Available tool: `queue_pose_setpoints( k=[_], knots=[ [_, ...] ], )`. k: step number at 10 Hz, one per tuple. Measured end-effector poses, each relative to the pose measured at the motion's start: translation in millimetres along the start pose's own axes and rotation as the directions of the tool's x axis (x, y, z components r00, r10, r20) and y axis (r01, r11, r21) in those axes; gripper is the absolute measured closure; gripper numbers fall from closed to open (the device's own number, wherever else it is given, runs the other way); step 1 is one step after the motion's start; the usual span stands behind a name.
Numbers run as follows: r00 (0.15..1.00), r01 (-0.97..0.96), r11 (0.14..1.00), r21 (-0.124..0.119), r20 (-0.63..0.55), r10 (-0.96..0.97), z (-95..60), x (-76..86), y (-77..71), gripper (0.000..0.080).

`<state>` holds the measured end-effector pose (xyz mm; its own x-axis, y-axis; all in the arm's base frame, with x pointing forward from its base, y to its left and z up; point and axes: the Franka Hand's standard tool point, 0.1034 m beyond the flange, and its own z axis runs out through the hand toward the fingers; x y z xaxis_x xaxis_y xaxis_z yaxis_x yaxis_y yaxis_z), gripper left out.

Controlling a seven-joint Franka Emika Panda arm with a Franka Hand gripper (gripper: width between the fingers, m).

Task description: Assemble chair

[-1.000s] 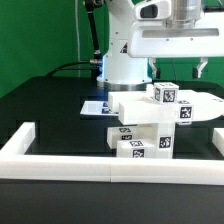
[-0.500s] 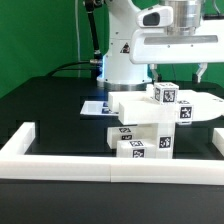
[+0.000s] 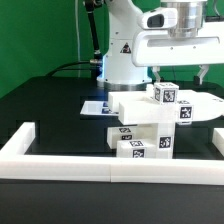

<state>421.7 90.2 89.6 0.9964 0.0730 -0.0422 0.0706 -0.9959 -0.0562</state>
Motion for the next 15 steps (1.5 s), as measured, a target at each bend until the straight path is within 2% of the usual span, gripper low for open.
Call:
queue_pose_setpoints(
  k=[4,9,12,15],
  knots=[
    [0.99,0.134,0.991,-0.021,-0.039,-0.134,13.9,2.4,-8.7,0.015],
    [0.987,0.154,0.988,-0.023,-0.037,-0.155,15.3,2.2,-8.2,0.015],
    [0.973,0.224,0.974,-0.031,-0.038,-0.226,21.6,1.7,-10.7,0.015],
    [0.971,0.231,0.971,-0.053,-0.048,-0.234,38.5,-0.8,-7.2,0.015]
  ],
)
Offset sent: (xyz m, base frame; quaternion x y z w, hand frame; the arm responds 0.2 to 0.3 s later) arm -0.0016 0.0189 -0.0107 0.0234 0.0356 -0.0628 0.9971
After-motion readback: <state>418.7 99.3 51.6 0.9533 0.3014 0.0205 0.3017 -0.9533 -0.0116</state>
